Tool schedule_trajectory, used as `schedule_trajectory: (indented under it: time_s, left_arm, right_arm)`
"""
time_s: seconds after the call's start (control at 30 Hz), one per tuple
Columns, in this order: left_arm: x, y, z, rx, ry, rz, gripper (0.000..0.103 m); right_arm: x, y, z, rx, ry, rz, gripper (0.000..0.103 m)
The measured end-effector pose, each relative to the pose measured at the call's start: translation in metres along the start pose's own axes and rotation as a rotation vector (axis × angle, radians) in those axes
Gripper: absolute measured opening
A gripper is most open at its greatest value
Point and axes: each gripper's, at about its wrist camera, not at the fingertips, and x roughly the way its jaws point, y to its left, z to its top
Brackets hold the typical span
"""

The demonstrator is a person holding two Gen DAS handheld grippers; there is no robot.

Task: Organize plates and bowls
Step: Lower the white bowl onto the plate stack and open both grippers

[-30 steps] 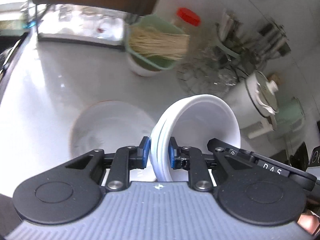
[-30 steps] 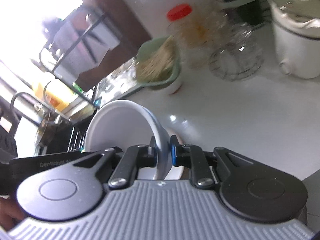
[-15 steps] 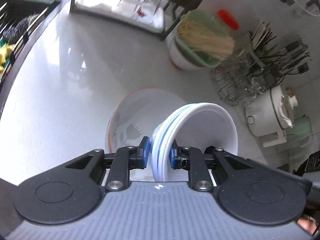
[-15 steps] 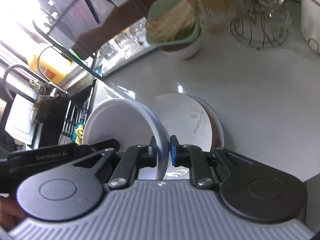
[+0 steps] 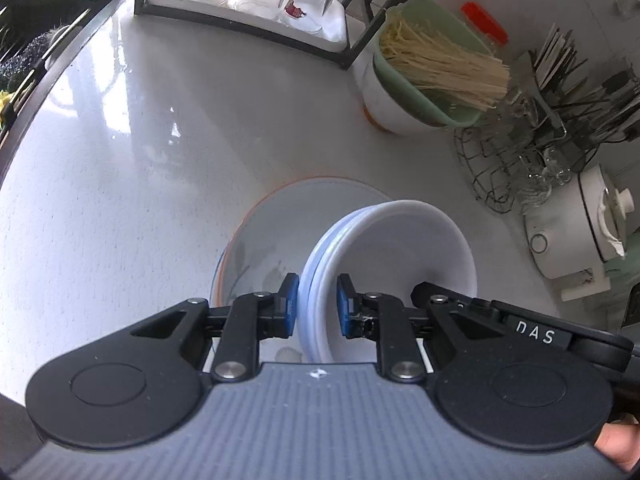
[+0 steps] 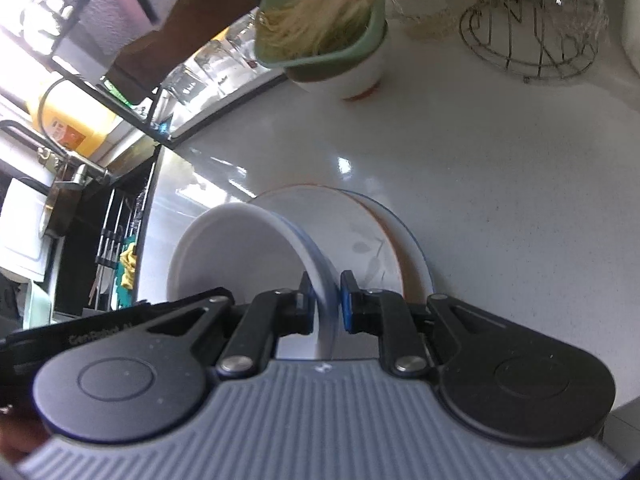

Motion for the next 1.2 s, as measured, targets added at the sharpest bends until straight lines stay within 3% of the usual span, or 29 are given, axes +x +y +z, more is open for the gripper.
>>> schedule_trajectory:
  time_s: [0.23, 0.37, 0.43, 0.47, 0.5, 1.0, 1.2]
  left_arm:
    - [0.005, 0.002, 0.002, 0.026, 0.018, 0.038, 0.023]
    - [-0.005, 0.000, 0.006, 0.065, 0.012, 0.074, 0.030]
    - [-0.015, -0.003, 0.008, 0.091, -0.005, 0.075, 0.033]
    - [-0.020, -0.005, 0.009, 0.103, -0.014, 0.073, 0.033]
    - [-0.025, -0.007, 0.011, 0.115, -0.022, 0.065, 0.033]
    - [-0.152, -0.048, 0.003, 0.351, -0.210, -0.043, 0.034]
    - [-0.197, -0.053, -0.015, 0.379, -0.286, -0.020, 0.035]
  right_arm:
    - [0.002, 0.001, 0.000, -0.025, -0.017, -0.016, 0.018]
    - [-0.002, 0.007, 0.000, -0.060, -0.033, -0.054, 0.018]
    - [-0.007, 0.010, 0.001, -0.072, -0.045, -0.063, 0.023]
    - [-0.011, 0.013, 0.001, -0.082, -0.056, -0.073, 0.030]
    - [-0.015, 0.015, 0.001, -0.088, -0.070, -0.083, 0.034]
    - [-0.123, 0.055, -0.024, -0.055, -0.353, -0.102, 0.035]
    - [-0.171, 0.073, -0.036, -0.102, -0.470, -0.095, 0.035]
